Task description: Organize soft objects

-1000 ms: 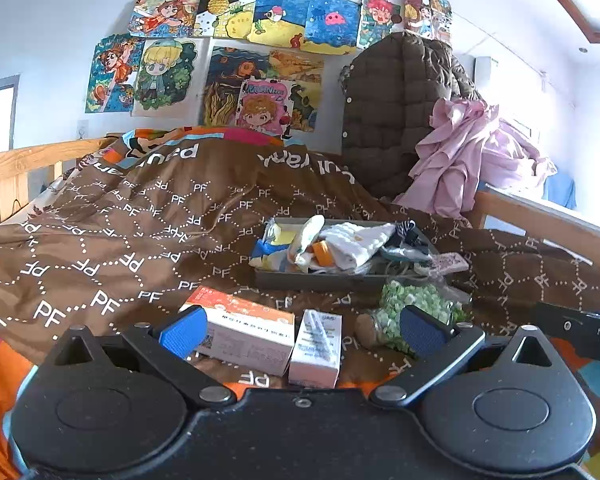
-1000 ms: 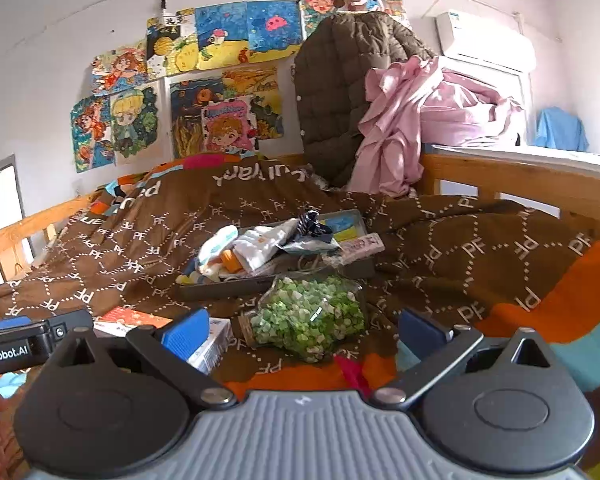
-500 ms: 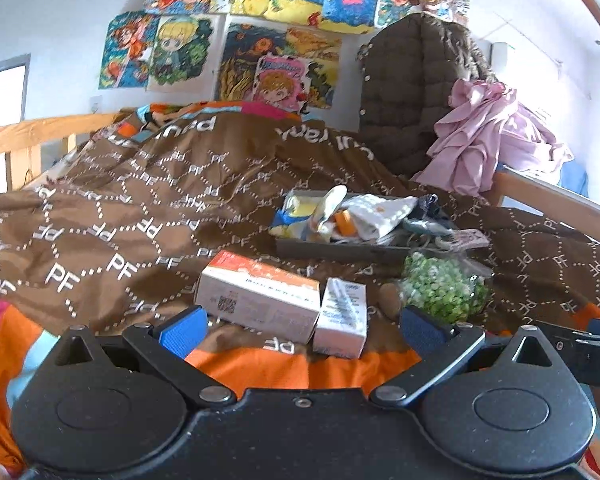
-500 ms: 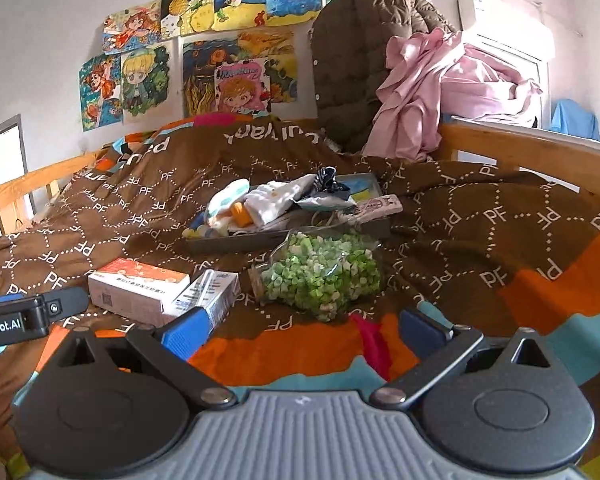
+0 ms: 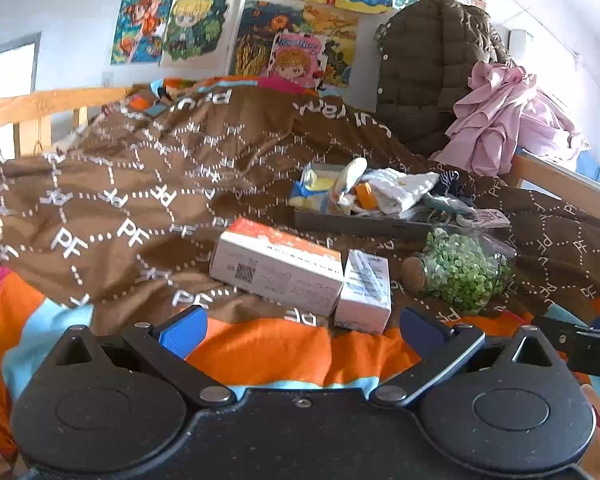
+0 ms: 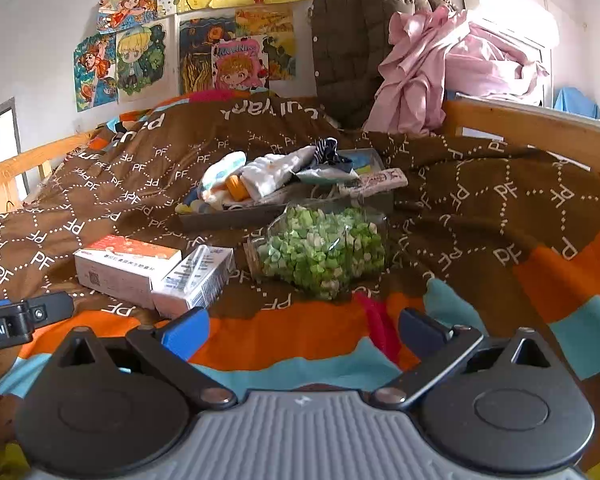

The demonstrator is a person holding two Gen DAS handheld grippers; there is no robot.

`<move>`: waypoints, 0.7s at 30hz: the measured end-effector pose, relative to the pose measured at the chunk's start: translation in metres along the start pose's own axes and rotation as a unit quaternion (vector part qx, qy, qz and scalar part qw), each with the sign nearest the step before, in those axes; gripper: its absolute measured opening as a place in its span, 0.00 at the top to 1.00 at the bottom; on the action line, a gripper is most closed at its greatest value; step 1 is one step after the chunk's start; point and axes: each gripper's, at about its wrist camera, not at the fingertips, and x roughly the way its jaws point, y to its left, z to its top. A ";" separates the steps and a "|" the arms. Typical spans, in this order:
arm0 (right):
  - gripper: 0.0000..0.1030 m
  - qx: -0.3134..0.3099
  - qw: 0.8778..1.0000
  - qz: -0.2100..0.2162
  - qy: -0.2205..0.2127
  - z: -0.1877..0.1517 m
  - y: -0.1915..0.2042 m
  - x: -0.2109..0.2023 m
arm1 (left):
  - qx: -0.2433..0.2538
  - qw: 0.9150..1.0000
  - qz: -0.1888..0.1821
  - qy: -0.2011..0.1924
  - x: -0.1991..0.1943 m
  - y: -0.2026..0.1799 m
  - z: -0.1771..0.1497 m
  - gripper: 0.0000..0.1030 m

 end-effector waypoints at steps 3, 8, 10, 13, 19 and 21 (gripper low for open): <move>0.00 0.008 1.000 0.003 -0.001 -0.003 -0.001 0.001 | -0.009 1.000 0.003 0.004 0.001 0.003 -0.001 0.01; 0.00 0.014 1.000 0.011 0.008 -0.005 0.000 0.004 | -0.005 1.000 0.013 0.001 0.000 0.005 -0.002 0.01; 0.00 0.013 1.000 0.016 0.010 -0.004 0.000 0.002 | -0.005 1.000 0.014 0.000 0.000 0.005 -0.002 0.01; 0.00 0.009 1.000 0.023 0.013 -0.004 0.001 0.000 | -0.001 1.000 0.014 0.000 -0.001 0.004 -0.004 0.01; 0.00 0.008 1.000 0.022 0.020 -0.005 0.002 0.002 | 0.009 1.000 0.008 0.003 -0.001 0.000 -0.009 0.01; 0.00 0.007 1.000 0.020 0.020 -0.005 0.002 0.002 | 0.009 1.000 0.007 0.006 0.000 -0.001 -0.010 0.01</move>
